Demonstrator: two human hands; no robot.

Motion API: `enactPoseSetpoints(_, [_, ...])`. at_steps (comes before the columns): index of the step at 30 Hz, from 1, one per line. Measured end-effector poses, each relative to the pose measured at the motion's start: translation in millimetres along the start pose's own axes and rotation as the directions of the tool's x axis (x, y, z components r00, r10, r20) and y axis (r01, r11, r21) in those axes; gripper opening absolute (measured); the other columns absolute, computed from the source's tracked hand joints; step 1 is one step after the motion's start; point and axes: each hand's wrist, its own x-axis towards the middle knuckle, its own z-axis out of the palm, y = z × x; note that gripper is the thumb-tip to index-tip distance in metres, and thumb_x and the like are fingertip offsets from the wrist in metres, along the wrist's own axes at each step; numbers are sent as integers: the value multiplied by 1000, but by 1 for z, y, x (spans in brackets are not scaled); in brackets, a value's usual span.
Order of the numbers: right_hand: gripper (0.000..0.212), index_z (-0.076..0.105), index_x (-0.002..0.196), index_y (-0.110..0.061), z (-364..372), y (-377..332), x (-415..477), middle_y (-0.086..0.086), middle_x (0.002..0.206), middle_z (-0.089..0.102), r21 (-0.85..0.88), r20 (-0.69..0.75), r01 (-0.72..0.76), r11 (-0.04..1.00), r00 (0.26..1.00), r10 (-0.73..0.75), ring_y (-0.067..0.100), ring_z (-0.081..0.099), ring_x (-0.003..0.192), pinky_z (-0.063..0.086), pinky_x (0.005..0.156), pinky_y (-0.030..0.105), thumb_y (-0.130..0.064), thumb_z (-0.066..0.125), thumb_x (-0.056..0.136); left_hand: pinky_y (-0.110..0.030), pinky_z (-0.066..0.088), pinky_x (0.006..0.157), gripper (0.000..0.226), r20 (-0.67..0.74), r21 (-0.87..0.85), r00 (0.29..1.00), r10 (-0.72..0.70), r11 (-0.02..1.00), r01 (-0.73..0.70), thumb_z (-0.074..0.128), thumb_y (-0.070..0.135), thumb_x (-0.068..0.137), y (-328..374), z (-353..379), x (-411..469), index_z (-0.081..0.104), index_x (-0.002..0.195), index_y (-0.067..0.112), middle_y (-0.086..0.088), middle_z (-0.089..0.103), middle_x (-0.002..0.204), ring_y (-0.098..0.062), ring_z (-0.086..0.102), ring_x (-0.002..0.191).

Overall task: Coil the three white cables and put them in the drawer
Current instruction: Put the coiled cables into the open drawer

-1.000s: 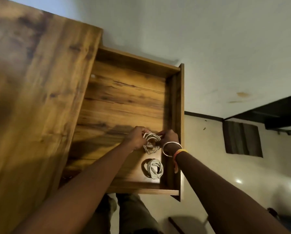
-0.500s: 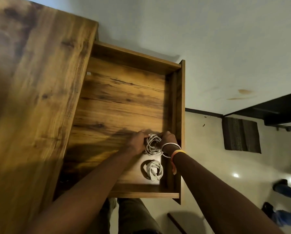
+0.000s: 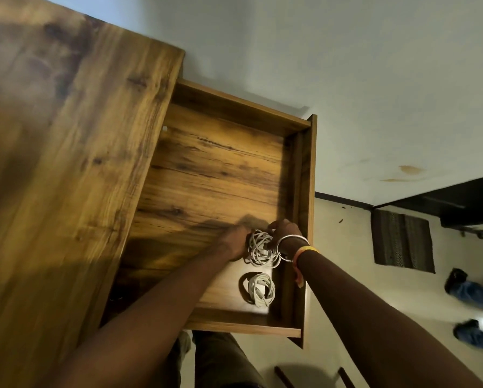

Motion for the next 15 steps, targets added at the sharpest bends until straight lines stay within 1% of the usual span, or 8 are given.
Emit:
enactPoseSetpoints(2, [57,63,124,-10,-5,-4,-2,12,124,64,41,-13,-8,999,1000,9,29,64,113,54,88,30,-10,86,71,-22,39,92,51,-6,-10,1000,12,1000,-12,63,8,91,5,-7,-6,46,138,5,-12,50,141,-27,50,126])
enactPoseSetpoints(4, [51,64,122,-9,-13,-15,-5,13,121,65,66,-74,11,998,997,-6,30,65,111,53,87,31,-17,84,76,-28,39,100,58,-57,-70,998,-2,998,-2,68,14,88,6,-21,-19,44,141,8,-12,50,141,-27,49,127])
enactPoseSetpoints(6, [33,69,109,-7,-23,-34,-4,17,110,70,116,-186,76,990,981,-53,32,66,104,51,83,31,-23,79,82,-27,40,100,61,-79,-120,997,-12,993,2,70,15,86,7,-41,-30,44,141,8,-12,52,139,-27,51,126])
enactPoseSetpoints(7, [25,72,100,-7,-29,-51,-7,17,101,73,149,-238,121,981,968,-83,31,67,99,49,75,30,-26,76,84,-25,43,98,59,-104,-156,995,-7,988,-10,71,12,85,3,-55,-37,46,139,7,-11,55,136,-26,54,122])
enactPoseSetpoints(9, [23,73,87,-6,-37,-96,-16,15,83,72,166,-296,233,958,939,-177,28,66,82,39,66,27,-28,70,89,-31,50,95,56,-191,-266,981,-21,963,-31,72,9,84,-7,-92,-59,51,136,7,-13,58,131,-26,59,114])
enactPoseSetpoints(10, [24,72,84,-6,-42,-119,-22,13,79,70,172,-304,285,943,926,-224,27,63,76,39,64,28,-28,67,91,-32,52,90,52,-242,-281,970,-33,959,-38,73,12,85,-14,-110,-71,54,133,8,-11,61,126,-24,61,110])
enactPoseSetpoints(13, [29,73,81,-8,-30,-206,-50,15,79,73,217,-259,434,874,889,-377,33,68,76,56,70,43,-31,62,93,-29,53,76,32,-464,-334,880,-105,940,-64,72,13,85,-59,-165,-133,66,116,8,-7,71,104,-17,65,91])
enactPoseSetpoints(15, [31,72,76,-10,-12,-259,-70,15,78,73,240,-218,526,816,848,-482,33,70,75,58,73,46,-32,60,94,-32,57,73,20,-557,-345,818,-146,936,-68,69,7,83,-93,-190,-176,70,103,9,-5,73,93,-17,69,84])
